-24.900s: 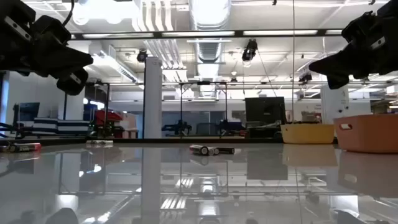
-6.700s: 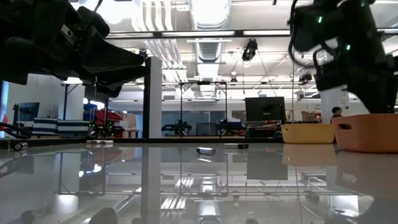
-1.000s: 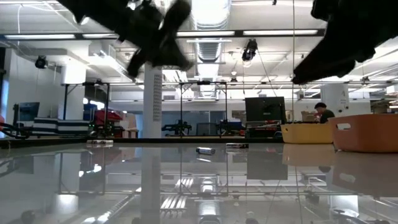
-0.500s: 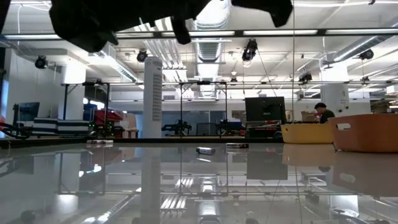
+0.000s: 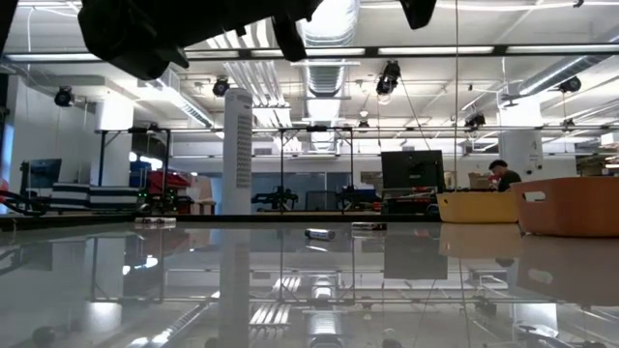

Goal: Sort batteries
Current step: Put the black-red battery into the orange bin

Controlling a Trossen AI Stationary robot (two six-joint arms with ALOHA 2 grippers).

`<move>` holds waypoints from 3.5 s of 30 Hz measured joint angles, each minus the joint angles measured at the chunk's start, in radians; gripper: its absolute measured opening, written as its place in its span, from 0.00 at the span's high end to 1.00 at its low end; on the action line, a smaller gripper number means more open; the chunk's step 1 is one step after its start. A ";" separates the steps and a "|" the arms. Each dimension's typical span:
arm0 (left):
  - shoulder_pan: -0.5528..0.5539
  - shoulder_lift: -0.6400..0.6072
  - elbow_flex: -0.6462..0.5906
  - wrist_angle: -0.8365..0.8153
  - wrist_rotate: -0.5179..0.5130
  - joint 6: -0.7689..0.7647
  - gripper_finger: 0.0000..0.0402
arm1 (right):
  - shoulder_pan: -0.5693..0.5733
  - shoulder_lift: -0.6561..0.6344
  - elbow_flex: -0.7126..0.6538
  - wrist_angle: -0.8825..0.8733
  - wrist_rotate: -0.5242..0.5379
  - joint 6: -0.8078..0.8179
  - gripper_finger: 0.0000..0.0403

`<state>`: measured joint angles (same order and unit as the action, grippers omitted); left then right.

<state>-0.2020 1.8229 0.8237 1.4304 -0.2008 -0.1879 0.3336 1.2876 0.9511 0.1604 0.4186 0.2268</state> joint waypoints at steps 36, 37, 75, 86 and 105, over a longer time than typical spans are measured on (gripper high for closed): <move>-0.109 -0.445 -0.584 -0.214 -0.260 -0.088 0.56 | 0.314 0.011 0.125 -1.272 -0.012 1.018 0.89; -0.115 -0.445 -0.609 -0.200 -0.288 -0.098 0.56 | 0.345 0.011 0.125 -1.282 -0.019 1.084 0.89; -0.137 -0.217 -0.522 0.113 -0.259 0.120 0.56 | 0.749 0.309 0.117 -0.935 -0.578 1.879 0.89; -0.138 -0.291 -0.523 0.121 -0.216 0.219 0.56 | 0.730 0.443 0.117 -0.932 -0.707 1.882 0.87; -0.138 -0.326 -0.490 0.062 -0.216 0.310 0.56 | 0.706 0.278 0.380 -1.463 -0.443 2.045 0.51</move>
<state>-0.3403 1.4967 0.3333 1.4919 -0.4163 0.1226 1.0401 1.5660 1.3315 -1.3022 -0.0243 2.2720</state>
